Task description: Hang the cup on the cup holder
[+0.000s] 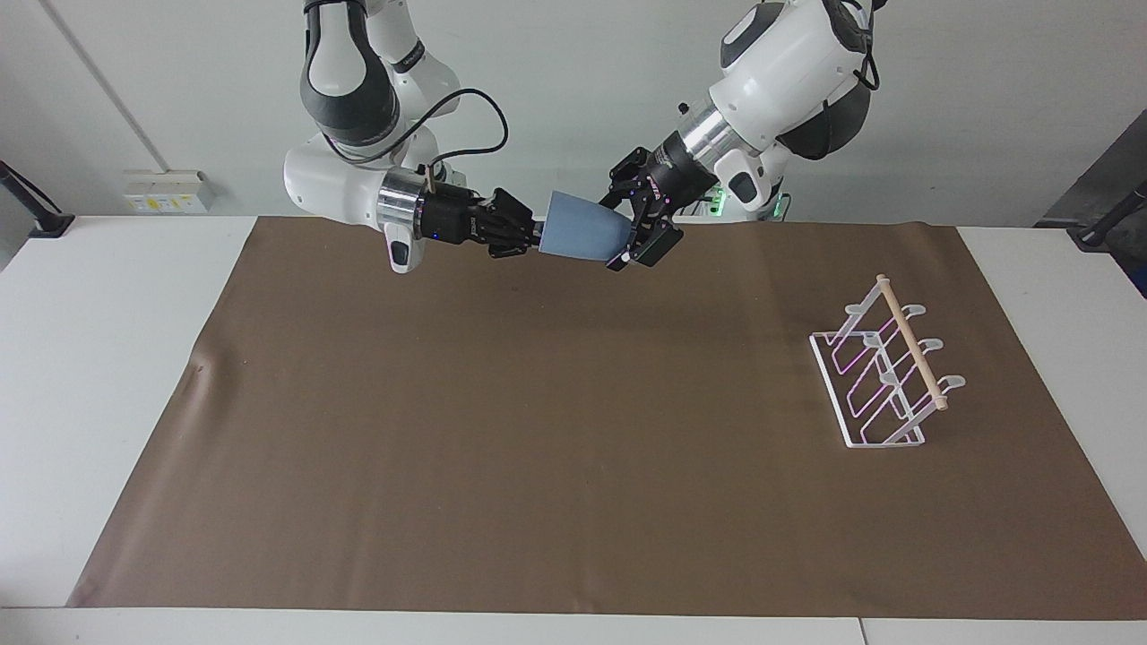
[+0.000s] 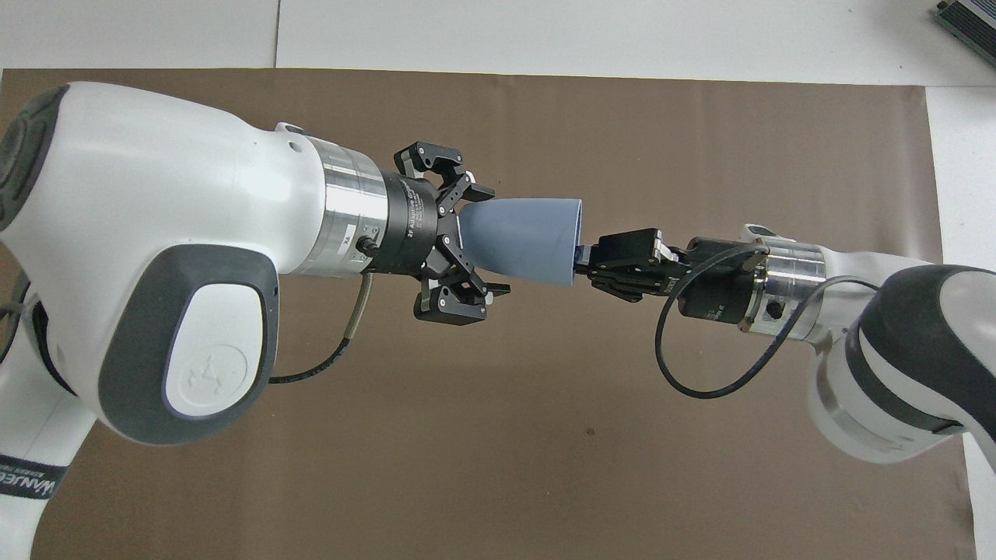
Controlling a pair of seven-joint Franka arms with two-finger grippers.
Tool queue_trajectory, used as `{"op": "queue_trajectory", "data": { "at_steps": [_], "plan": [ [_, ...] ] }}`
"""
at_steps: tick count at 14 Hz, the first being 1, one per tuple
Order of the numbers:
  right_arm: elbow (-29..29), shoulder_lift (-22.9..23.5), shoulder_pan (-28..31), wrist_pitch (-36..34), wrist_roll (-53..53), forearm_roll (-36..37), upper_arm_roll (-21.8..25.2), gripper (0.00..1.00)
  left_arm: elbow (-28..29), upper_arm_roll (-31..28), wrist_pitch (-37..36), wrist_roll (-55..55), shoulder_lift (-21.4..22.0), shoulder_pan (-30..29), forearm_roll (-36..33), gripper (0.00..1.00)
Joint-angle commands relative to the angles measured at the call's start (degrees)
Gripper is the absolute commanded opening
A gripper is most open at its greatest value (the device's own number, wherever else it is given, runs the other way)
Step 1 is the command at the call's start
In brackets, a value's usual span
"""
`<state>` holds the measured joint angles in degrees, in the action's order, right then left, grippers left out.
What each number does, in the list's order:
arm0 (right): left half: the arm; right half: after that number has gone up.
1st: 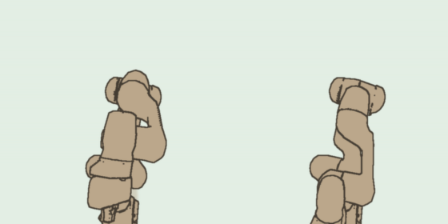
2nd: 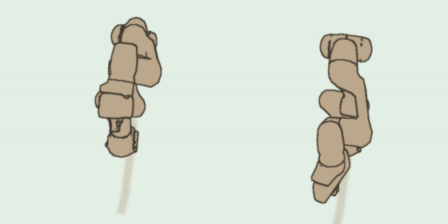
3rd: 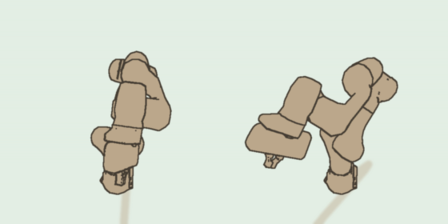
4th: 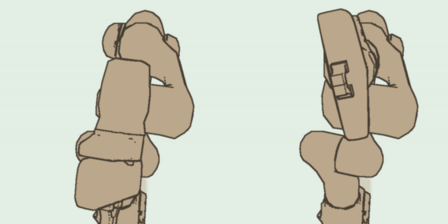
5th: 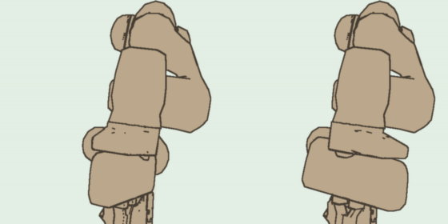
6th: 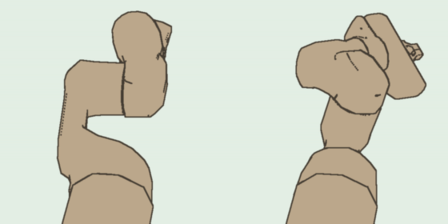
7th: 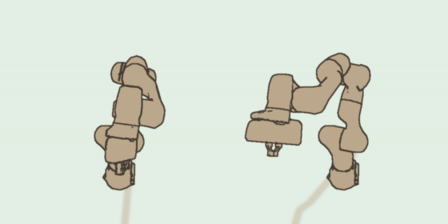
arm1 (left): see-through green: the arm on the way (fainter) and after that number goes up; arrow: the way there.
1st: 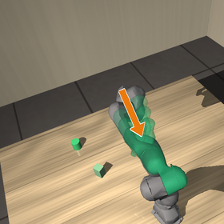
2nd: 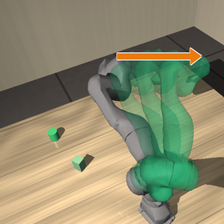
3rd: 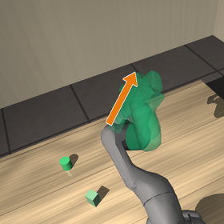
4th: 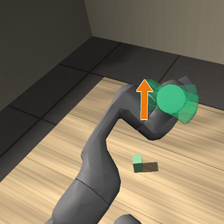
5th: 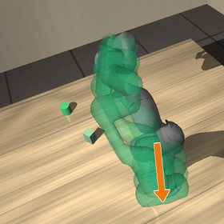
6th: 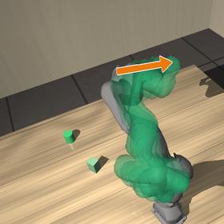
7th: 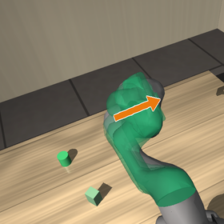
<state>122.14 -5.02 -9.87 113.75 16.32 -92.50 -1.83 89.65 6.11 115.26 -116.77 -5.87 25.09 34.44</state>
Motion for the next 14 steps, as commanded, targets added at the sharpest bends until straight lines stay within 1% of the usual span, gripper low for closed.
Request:
{"op": "queue_trajectory", "data": {
  "at_steps": [1,2,3,4,5,9,10,11,12,14],
  "plan": [
    [1.5,-1.7,0.2,0.9,2.1,-2.1,-0.2,0.0,-0.7,-0.5,0.7,-0.8,-0.1,0.8,0.5,0.92],
    [1.5,-1.7,0.2,0.9,2.1,-2.1,-0.2,0.0,-0.7,-0.3,0.6,-0.8,-0.1,0.8,0.6,0.7],
    [1.5,-1.7,0.2,0.9,2.1,-2.1,-0.2,0.0,-0.8,-0.3,0.5,-0.8,-0.1,0.8,0.8,0.44],
    [1.5,-1.7,0.2,1.6,2.1,-2.1,-0.2,0.0,-0.8,-0.3,0.2,-0.7,0.1,0.8,0.8,0.2],
    [1.4,-1.7,0.1,2.2,2.1,-2.1,-0.2,0.0,-0.8,-0.3,0.0,-0.6,0.3,0.8,0.7,0.0],
    [1.3,-1.6,0.1,2.4,1.9,-2.1,-0.2,0.0,-0.7,-0.3,-0.5,-0.3,0.8,0.8,0.7,0.0],
    [1.3,-1.6,0.0,2.4,1.7,-2.1,-0.2,0.07,-0.7,-0.3,-0.5,-0.3,0.9,0.8,0.7,0.0],
    [1.2,-1.6,0.0,2.6,1.7,-2.1,-0.2,0.2,-0.7,-0.3,-0.5,-0.3,0.9,0.8,0.7,0.0],
    [1.3,-1.6,-0.3,3.4,1.6,-2.1,-0.2,0.26,-0.7,-0.3,-0.5,-0.3,0.9,0.8,0.7,0.0],
    [1.1,-1.6,-1.2,5.2,1.6,-2.1,-0.2,0.31,-0.6,-0.3,-0.6,-0.3,0.9,0.7,0.6,0.0]
  ]
}}
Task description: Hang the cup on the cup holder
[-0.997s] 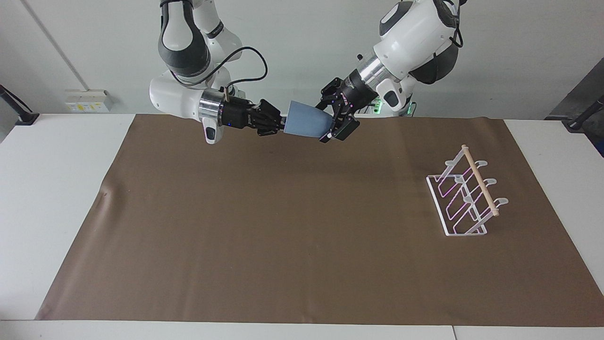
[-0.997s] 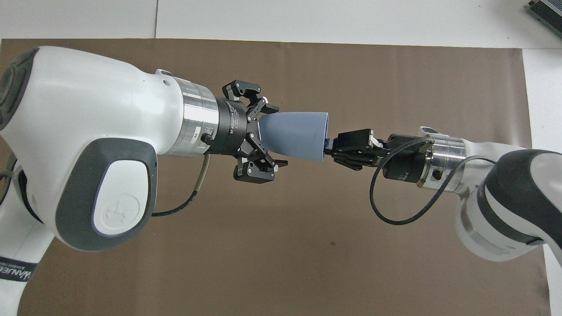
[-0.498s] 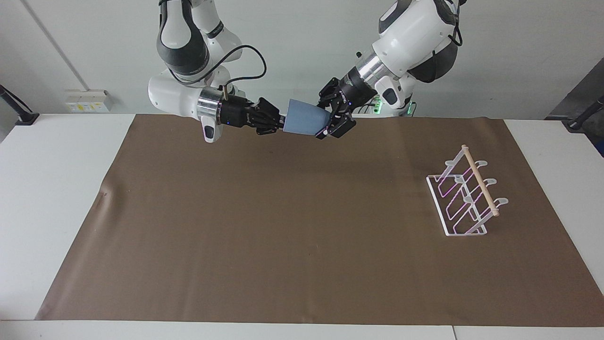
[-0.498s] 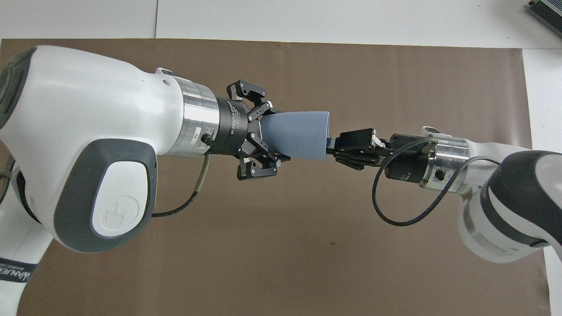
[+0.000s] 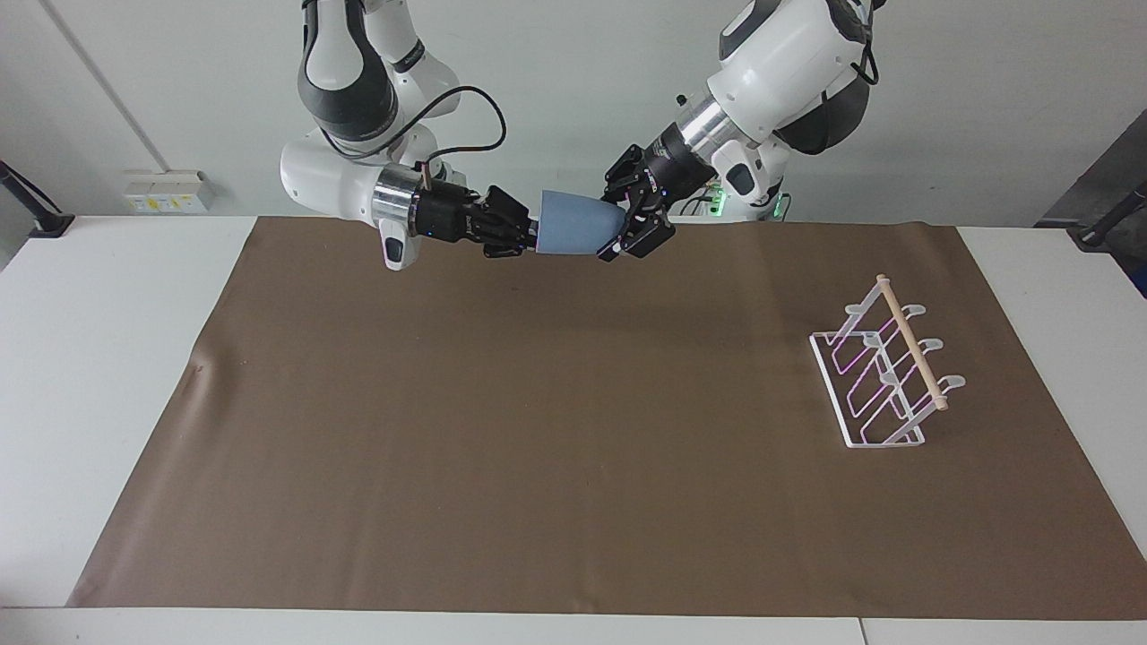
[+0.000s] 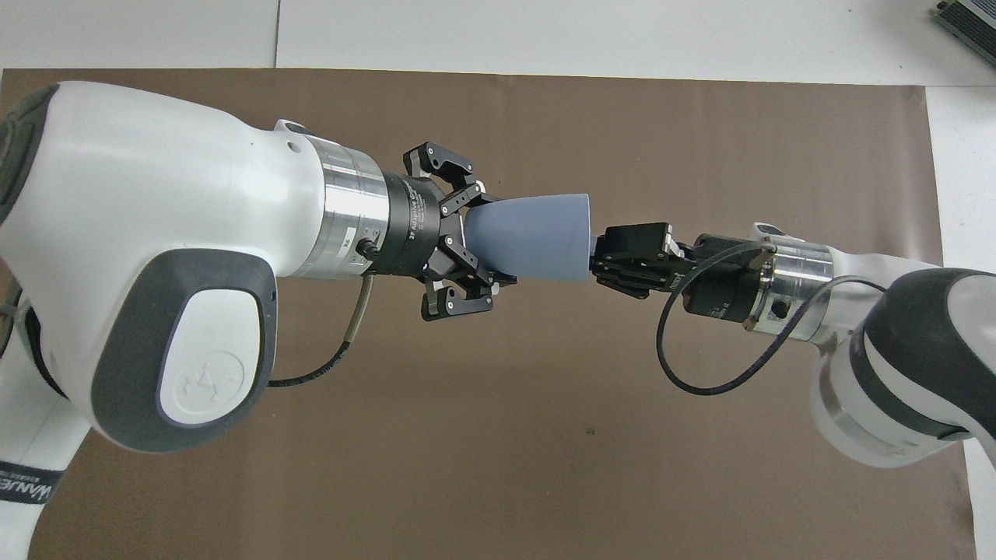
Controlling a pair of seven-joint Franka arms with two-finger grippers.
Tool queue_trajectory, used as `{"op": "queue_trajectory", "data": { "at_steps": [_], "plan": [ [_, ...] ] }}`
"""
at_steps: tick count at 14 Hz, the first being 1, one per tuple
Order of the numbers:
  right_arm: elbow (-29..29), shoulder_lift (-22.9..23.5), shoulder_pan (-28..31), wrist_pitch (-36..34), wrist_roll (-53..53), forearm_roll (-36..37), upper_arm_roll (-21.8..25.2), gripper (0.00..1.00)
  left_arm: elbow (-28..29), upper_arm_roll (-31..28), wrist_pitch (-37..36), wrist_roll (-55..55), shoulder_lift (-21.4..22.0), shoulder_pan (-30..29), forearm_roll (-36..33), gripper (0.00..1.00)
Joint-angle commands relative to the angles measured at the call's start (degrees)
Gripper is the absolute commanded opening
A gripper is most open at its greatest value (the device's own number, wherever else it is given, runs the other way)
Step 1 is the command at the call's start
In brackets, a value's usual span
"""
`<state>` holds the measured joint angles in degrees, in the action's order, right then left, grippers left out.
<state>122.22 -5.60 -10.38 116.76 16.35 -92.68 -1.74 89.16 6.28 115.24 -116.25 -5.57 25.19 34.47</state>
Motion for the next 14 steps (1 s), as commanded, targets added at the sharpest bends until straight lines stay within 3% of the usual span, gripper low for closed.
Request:
{"op": "queue_trajectory", "data": {
  "at_steps": [1,4,7,8,9,14],
  "plan": [
    [1.0,-1.0,-0.7,2.3,1.6,-1.9,-0.3,0.31,0.0,-0.5,-0.5,-0.7,0.7,0.5,0.6,0.0],
    [1.0,-1.0,-0.8,2.2,1.6,-1.9,-0.3,0.34,0.1,-0.5,-0.8,-0.4,1.0,0.3,0.5,0.0],
    [1.0,-1.0,-0.5,2.2,2.0,-1.6,-0.3,0.51,0.2,-0.6,-1.0,-0.3,1.2,0.0,0.3,0.0],
    [1.0,-1.1,-0.5,2.2,2.4,-1.3,-0.2,0.86,0.2,-0.6,-1.0,-0.3,1.2,0.0,0.4,0.0],
    [0.9,-1.1,-0.3,2.2,2.3,-1.3,-0.2,1.0,0.2,-0.7,-1.0,-0.3,1.3,0.0,0.4,0.0],
    [1.0,-2.0,1.1,1.5,1.9,-0.2,0.1,1.0,0.4,-0.9,-1.2,-0.2,1.6,0.0,0.2,0.0]
  ]
}}
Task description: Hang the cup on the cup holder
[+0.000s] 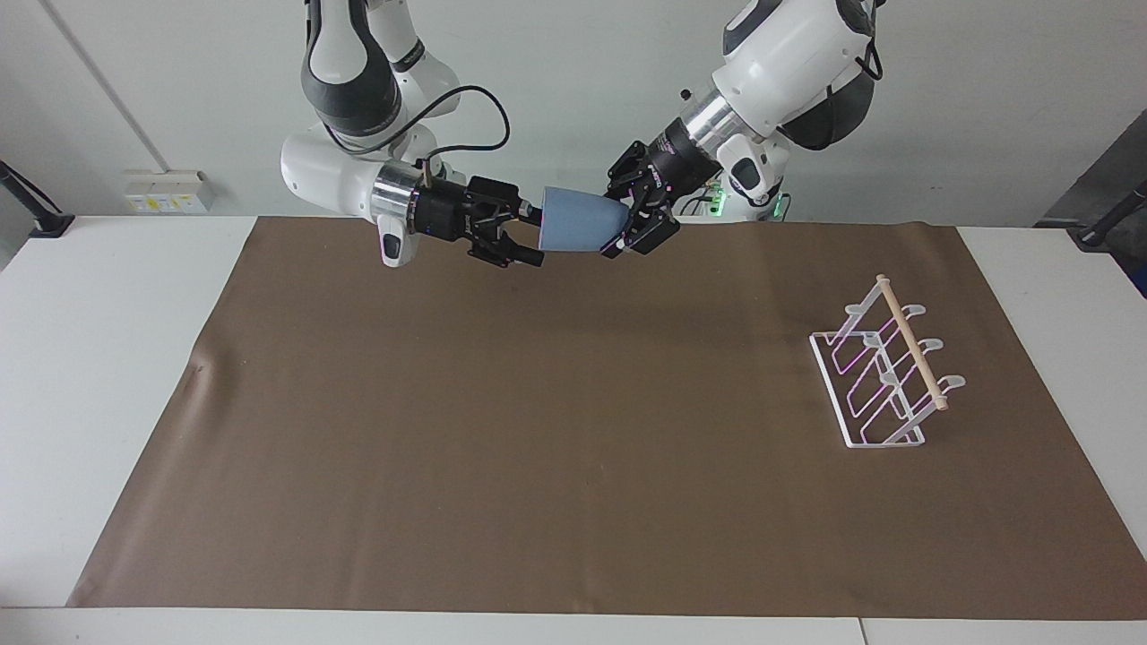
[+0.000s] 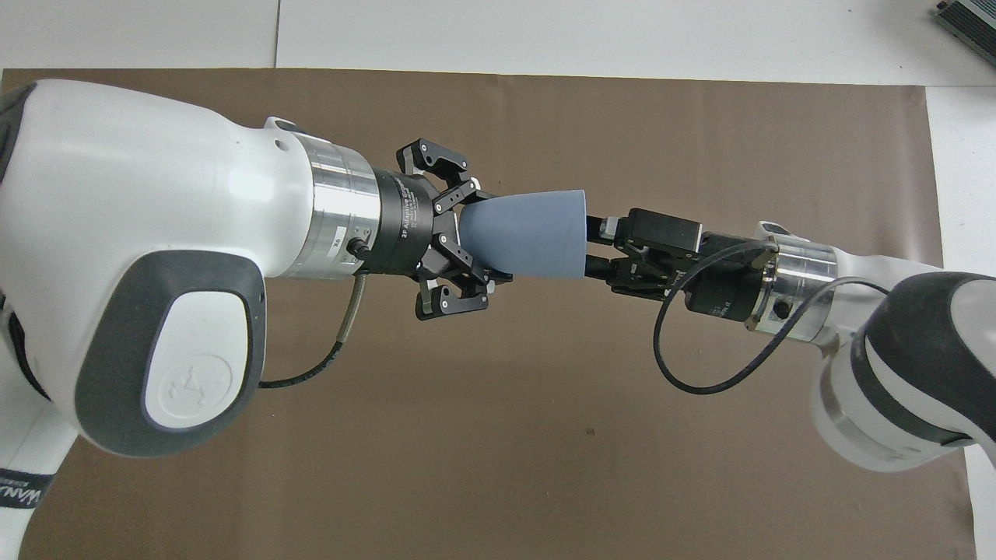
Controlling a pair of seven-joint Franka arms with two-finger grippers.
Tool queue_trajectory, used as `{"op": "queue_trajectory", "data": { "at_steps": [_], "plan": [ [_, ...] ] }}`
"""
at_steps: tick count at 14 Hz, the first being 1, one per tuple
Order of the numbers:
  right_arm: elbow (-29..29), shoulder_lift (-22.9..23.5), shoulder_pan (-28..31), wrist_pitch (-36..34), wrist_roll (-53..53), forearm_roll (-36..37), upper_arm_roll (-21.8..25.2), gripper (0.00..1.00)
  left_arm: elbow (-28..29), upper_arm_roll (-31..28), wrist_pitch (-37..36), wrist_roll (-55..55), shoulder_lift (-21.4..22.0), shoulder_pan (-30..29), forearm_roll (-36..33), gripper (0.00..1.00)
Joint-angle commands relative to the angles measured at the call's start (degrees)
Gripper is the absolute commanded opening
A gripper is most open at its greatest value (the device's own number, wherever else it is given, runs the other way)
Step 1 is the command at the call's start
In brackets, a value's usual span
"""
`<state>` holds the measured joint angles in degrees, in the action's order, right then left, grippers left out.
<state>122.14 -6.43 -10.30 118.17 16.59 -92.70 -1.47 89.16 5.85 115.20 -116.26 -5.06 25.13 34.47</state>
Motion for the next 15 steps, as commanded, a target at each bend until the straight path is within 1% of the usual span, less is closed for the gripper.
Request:
{"op": "queue_trajectory", "data": {
  "at_steps": [1,3,6,8,11,14,15],
  "plan": [
    [1.1,-1.4,1.2,0.0,1.7,1.2,-0.1,1.0,0.3,-0.5,-1.3,-0.2,1.1,0.0,0.2,0.0],
    [1.0,-1.5,2.0,-0.3,1.5,5.7,0.0,1.0,0.4,-0.6,-1.4,-0.1,1.3,0.0,0.1,0.0],
    [-0.9,-1.0,3.2,0.0,0.0,17.5,0.2,1.0,0.5,-0.7,-1.9,0.0,1.4,0.0,-0.6,0.0],
    [-2.0,-0.7,3.1,0.7,-3.1,28.7,0.1,1.0,0.5,-0.6,-1.9,0.0,1.4,0.0,-2.6,0.0],
    [-3.5,0.0,3.2,0.9,-9.4,42.0,0.2,1.0,0.4,-0.7,-2.0,0.6,1.4,0.0,-3.6,0.0],
    [-5.2,0.6,3.9,0.1,-14.4,62.5,0.1,1.0,0.5,-0.7,-3.5,0.9,1.5,-0.1,-7.0,0.0],
    [-5.1,0.6,4.1,-0.1,-15.5,66.9,0.2,1.0,0.5,-0.8,-4.0,1.3,1.5,-0.3,-8.6,0.0]
  ]
}}
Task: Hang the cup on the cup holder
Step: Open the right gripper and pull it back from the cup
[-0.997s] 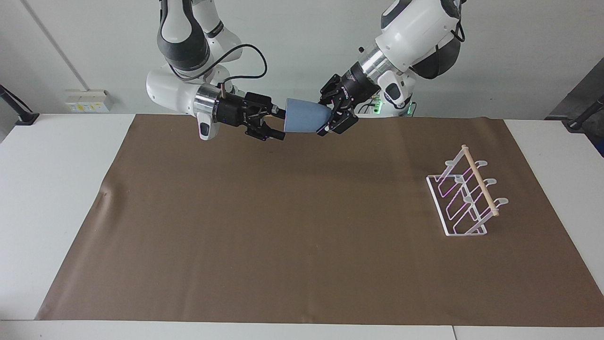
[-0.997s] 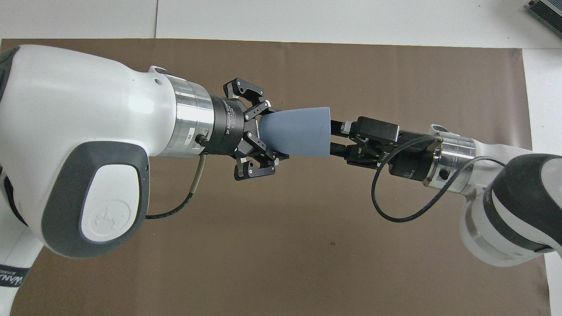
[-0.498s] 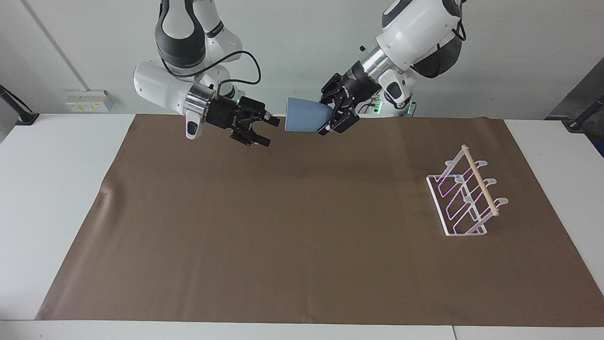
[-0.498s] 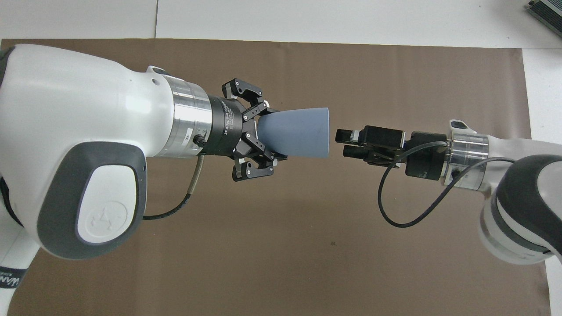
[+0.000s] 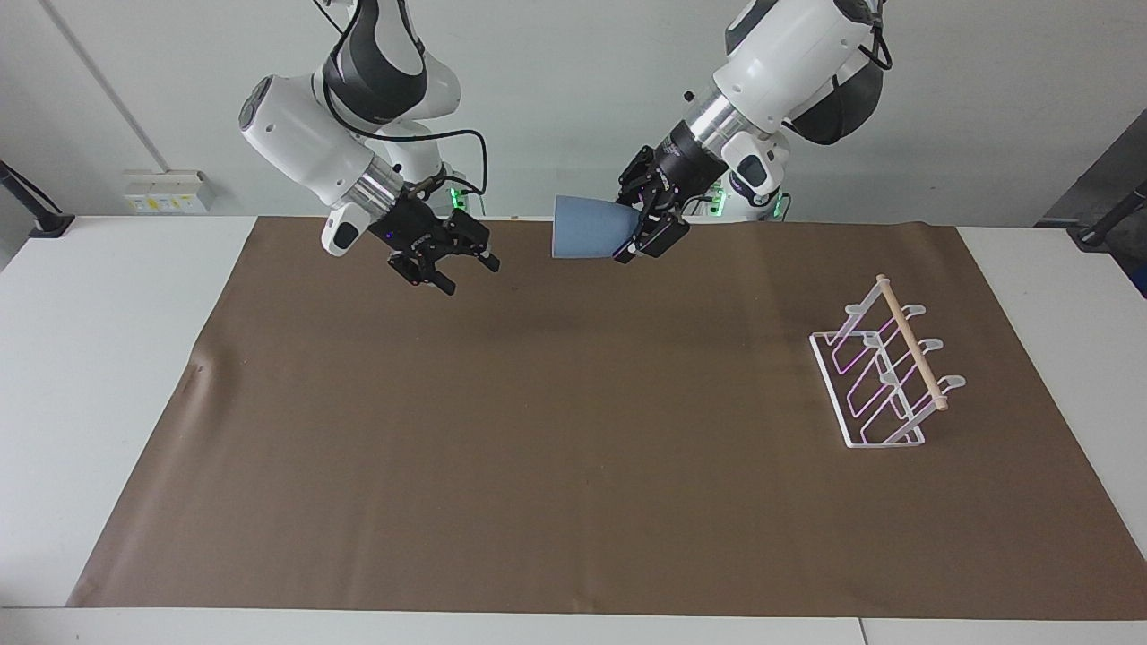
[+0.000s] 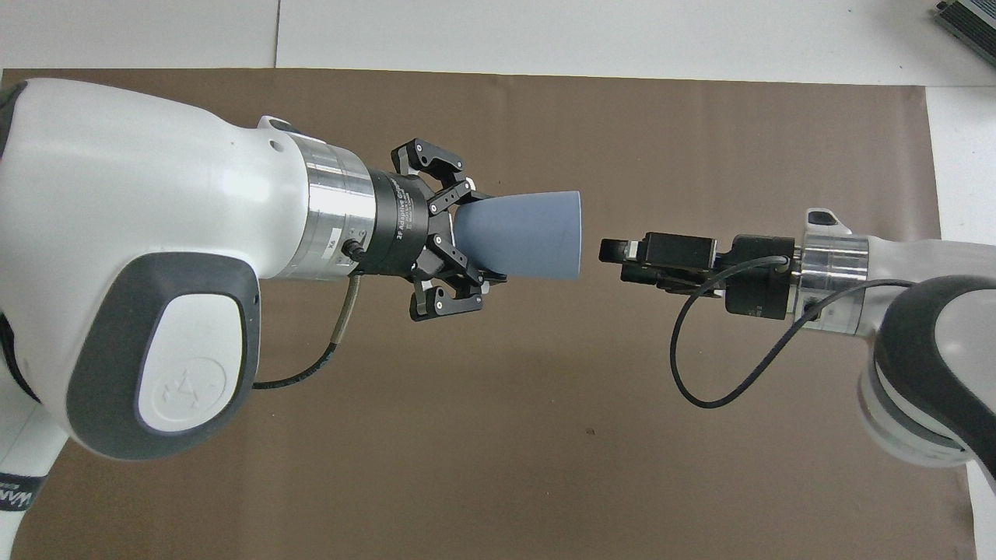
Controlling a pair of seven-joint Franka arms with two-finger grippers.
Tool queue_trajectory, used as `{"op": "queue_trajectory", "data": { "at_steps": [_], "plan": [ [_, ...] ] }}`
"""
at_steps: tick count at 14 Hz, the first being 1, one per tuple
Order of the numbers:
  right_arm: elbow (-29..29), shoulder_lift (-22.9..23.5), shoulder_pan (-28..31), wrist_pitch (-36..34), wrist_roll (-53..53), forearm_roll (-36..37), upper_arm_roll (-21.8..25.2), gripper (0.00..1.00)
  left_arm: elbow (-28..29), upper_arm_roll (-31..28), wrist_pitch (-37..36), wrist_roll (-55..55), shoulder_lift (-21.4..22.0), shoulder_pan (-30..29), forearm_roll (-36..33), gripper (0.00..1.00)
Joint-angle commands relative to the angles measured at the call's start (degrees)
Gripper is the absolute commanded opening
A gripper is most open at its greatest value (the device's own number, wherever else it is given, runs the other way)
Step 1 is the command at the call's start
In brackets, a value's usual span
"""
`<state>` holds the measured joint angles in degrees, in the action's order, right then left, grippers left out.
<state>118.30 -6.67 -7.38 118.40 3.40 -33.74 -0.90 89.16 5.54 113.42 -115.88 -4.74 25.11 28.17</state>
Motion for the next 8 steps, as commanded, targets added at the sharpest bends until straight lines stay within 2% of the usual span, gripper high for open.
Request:
{"op": "queue_trajectory", "data": {
  "at_steps": [1,3,5,8],
  "plan": [
    [-1.2,0.9,1.3,-0.7,-3.2,12.5,-0.4,1.0,0.5,-0.4,-2.5,1.6,1.4,-0.3,-3.5,0.0],
    [-1.8,0.9,1.9,-3.1,-3.5,22.2,-0.4,1.0,0.6,-0.4,-3.7,3.3,1.6,-0.7,-5.0,0.0],
    [-2.9,1.0,4.3,-5.6,-3.5,24.7,-0.3,1.0,0.6,-0.4,-5.7,5.4,2.5,-0.9,-9.1,0.0],
    [-9.5,3.5,8.4,-13.3,-3.3,28.7,-0.3,1.0,0.6,-0.5,-9.4,10.8,3.2,-1.8,-13.0,0.0]
  ]
}}
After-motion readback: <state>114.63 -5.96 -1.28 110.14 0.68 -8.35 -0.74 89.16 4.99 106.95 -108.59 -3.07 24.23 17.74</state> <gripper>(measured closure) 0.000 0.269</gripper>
